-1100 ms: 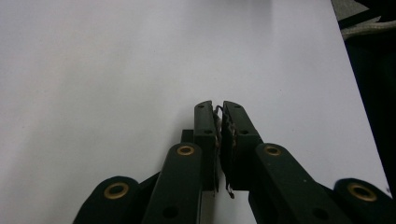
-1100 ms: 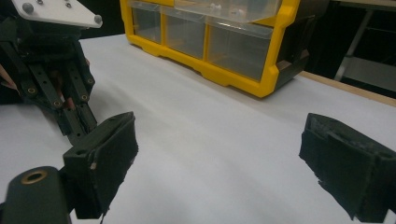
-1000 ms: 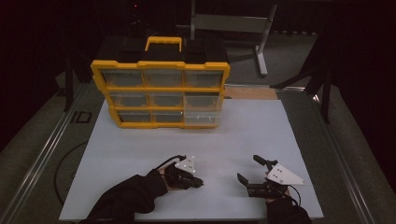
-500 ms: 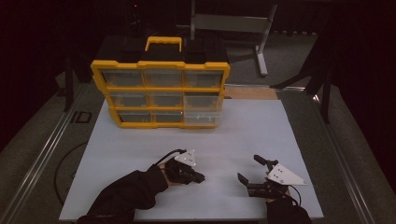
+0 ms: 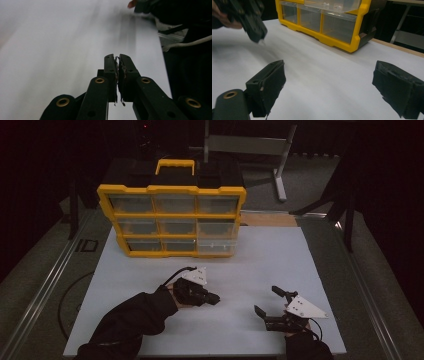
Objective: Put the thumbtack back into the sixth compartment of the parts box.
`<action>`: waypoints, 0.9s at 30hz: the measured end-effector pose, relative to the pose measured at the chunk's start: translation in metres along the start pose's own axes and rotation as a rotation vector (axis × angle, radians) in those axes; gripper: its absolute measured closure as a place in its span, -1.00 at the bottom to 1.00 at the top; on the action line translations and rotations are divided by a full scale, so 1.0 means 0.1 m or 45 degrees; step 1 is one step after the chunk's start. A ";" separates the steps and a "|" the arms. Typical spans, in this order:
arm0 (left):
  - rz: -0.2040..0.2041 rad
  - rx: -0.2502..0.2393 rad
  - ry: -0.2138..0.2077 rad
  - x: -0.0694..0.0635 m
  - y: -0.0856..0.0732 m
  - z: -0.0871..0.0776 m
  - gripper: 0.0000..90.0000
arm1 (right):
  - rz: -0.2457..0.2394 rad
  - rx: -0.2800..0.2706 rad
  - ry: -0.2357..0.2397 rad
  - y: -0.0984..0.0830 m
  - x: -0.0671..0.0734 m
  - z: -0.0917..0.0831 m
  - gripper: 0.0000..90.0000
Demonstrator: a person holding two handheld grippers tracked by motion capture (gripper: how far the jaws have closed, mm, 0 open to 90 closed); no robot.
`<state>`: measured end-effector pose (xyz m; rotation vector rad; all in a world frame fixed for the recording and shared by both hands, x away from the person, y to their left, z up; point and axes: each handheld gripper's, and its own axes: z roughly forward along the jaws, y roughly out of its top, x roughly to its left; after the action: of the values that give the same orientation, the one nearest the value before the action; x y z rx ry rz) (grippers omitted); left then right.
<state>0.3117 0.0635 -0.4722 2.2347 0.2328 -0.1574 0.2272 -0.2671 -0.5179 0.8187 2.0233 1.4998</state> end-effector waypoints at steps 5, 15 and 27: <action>0.018 -0.009 0.005 0.02 0.13 -0.12 0.91 | -0.004 -0.001 -0.002 0.00 0.00 0.00 -0.76; 0.027 -0.078 0.020 0.10 0.33 -0.33 0.91 | -0.002 -0.003 -0.002 0.00 0.00 0.00 -0.76; 0.049 -0.153 0.062 0.19 0.60 -0.60 0.91 | -0.005 -0.002 -0.002 0.00 0.00 0.00 -0.76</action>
<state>0.3458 0.0757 -0.3936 2.1236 0.2202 -0.0664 0.2273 -0.2673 -0.5178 0.8149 2.0215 1.4980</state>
